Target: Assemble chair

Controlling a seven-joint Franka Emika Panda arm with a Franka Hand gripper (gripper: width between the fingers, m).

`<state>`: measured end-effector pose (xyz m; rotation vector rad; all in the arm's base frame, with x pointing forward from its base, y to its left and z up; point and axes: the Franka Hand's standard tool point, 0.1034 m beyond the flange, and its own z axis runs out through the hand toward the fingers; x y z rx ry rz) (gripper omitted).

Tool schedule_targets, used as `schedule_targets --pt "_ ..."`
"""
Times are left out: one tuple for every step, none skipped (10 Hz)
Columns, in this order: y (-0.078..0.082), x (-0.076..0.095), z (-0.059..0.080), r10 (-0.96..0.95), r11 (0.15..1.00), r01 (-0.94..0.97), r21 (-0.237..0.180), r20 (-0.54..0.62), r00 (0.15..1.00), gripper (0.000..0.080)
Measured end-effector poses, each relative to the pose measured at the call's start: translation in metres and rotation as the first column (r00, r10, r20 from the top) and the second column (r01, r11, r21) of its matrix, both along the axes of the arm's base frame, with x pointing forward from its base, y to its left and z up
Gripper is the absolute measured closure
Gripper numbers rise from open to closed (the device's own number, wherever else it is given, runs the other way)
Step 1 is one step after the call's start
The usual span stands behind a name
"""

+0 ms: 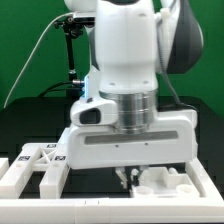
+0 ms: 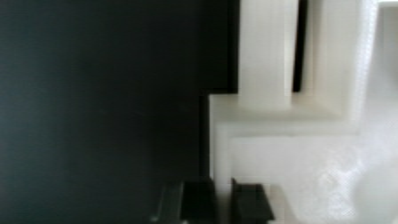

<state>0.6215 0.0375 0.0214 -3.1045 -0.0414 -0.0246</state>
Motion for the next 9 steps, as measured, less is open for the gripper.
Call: schedule_targets --pt "0.0012 0.0001 -0.0005 -0.013 1.000 0.013 -0.005 -0.007 1.000 0.0771" --pt "0.0012 0.0002 -0.0008 -0.015 1.000 0.015 -0.007 -0.008 1.000 0.0771" --pt "0.0009 0.0002 -0.0008 -0.015 1.000 0.015 -0.008 -0.008 1.000 0.0771" --pt "0.0005 0.0002 -0.0009 -0.015 1.000 0.015 -0.008 -0.008 1.000 0.0771" --pt "0.0007 0.0001 -0.0009 -0.014 1.000 0.014 -0.008 -0.008 1.000 0.0771" --pt "0.0007 0.0000 -0.0010 -0.014 1.000 0.014 -0.008 -0.008 1.000 0.0654" --pt "0.0007 0.0000 -0.0010 -0.014 1.000 0.014 -0.008 -0.008 1.000 0.0517" --pt "0.0007 0.0000 -0.0010 -0.014 1.000 0.014 -0.008 -0.008 1.000 0.0380" --pt "0.0007 0.0000 -0.0010 -0.014 1.000 0.014 -0.008 -0.008 1.000 0.0380"
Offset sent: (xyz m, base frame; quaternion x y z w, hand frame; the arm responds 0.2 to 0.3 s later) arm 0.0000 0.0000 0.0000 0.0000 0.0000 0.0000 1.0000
